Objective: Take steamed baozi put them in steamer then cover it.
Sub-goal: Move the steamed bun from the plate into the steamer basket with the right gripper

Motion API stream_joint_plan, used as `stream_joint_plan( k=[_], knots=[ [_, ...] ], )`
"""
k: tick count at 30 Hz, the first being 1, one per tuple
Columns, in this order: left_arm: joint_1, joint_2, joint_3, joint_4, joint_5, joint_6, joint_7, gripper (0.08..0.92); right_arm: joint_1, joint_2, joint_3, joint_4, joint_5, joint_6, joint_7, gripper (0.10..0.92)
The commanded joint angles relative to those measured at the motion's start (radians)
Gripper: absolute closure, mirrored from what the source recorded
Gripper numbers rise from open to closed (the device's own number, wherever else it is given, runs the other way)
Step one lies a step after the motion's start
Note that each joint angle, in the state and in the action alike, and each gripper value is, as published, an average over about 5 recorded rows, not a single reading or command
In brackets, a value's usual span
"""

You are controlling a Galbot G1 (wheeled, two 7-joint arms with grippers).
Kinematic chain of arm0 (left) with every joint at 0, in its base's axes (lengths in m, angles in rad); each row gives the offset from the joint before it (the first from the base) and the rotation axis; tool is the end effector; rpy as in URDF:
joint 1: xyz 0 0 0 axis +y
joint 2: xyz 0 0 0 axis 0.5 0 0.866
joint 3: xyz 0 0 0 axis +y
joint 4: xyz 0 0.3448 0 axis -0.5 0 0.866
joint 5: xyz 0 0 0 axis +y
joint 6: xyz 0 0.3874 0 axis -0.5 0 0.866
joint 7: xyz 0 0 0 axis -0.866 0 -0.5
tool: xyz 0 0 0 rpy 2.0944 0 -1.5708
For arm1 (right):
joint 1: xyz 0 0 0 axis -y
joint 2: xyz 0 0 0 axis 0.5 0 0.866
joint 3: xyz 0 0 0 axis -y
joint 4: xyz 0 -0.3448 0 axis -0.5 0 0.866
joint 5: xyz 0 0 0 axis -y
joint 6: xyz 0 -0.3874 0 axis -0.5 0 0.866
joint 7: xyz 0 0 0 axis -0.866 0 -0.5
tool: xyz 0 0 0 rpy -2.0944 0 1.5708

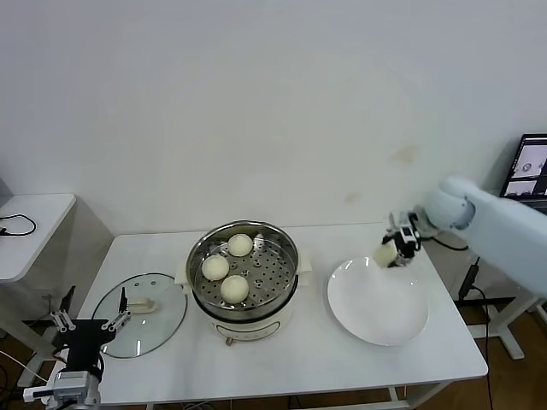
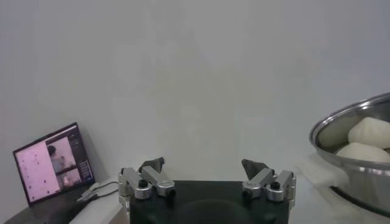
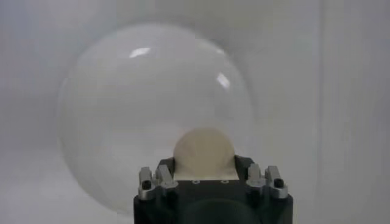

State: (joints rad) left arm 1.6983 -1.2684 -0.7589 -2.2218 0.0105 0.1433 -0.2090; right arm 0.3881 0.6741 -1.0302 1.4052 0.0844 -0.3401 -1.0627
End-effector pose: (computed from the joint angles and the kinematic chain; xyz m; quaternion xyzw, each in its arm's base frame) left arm 0.1877 0.1014 -0.2482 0.1178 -0.9725 -0.1983 0.0321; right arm 0.5494 -0.0808 -0.0683 0.4700 -0.5778 0.5766 0.3359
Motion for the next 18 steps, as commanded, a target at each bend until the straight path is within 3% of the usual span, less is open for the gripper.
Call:
stream_joint_plan(
  k=[1, 10, 18],
  knots=[
    [-0.005, 0.000, 0.005, 0.001, 0.000, 0.001, 0.000, 0.177, 0.323, 0.150, -0.195, 0.070, 0.253, -0.098, 0.046, 0.406],
    [-0.010, 0.002, -0.008, 0.006, -0.006, 0.002, 0.001, 0.177, 0.273, 0.356, -0.202, 0.049, 0.422, -0.218, 0.159, 0.400],
    [-0.004, 0.006, -0.030, 0.004, -0.013, 0.002, 0.001, 0.177, 0.148, 0.515, -0.173, -0.025, 0.462, -0.281, 0.245, 0.399]
  ],
)
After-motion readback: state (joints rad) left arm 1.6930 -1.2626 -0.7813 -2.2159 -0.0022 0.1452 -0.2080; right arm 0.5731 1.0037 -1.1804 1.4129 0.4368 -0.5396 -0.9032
